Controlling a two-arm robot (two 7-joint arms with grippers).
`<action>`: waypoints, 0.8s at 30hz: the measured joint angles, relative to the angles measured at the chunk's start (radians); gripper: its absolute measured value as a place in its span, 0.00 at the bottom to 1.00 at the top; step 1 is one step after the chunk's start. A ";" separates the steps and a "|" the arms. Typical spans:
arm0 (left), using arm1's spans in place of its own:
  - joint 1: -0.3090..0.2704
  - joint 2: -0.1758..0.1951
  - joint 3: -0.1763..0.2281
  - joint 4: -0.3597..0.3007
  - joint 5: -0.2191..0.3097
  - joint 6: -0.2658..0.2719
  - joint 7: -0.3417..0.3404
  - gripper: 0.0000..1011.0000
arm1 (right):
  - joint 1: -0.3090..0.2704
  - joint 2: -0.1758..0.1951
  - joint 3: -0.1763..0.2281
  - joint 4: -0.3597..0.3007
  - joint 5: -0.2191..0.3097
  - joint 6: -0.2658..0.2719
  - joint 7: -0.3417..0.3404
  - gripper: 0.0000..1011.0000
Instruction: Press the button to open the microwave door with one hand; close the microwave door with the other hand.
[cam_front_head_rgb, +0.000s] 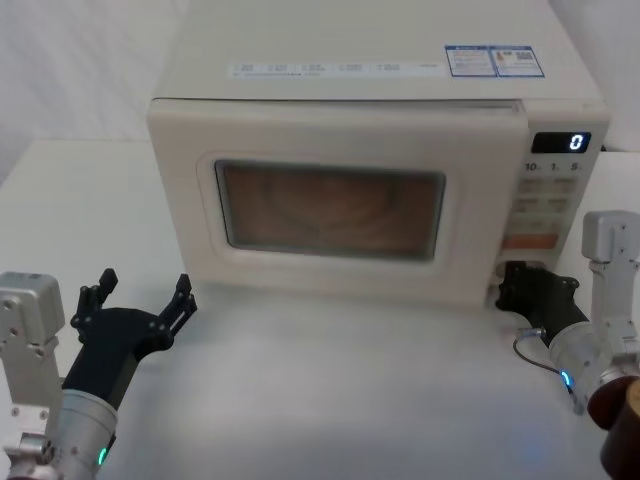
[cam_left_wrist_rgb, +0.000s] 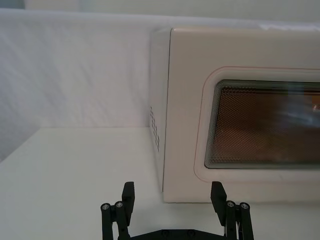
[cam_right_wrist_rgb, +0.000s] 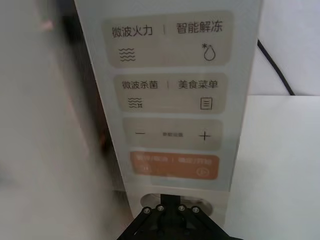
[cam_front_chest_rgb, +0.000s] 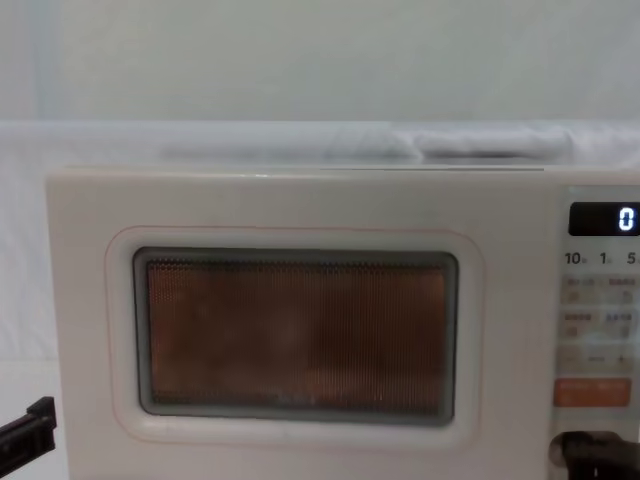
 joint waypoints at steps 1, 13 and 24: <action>0.000 0.000 0.000 0.000 0.000 0.000 0.000 0.99 | 0.001 0.000 0.000 0.002 0.000 -0.001 0.001 0.00; 0.000 0.000 0.000 0.000 0.000 0.000 0.000 0.99 | 0.013 0.000 -0.001 0.016 0.003 -0.002 0.006 0.00; 0.000 0.000 0.000 0.000 0.000 0.000 0.000 0.99 | -0.001 0.004 0.001 -0.003 0.004 -0.002 0.003 0.00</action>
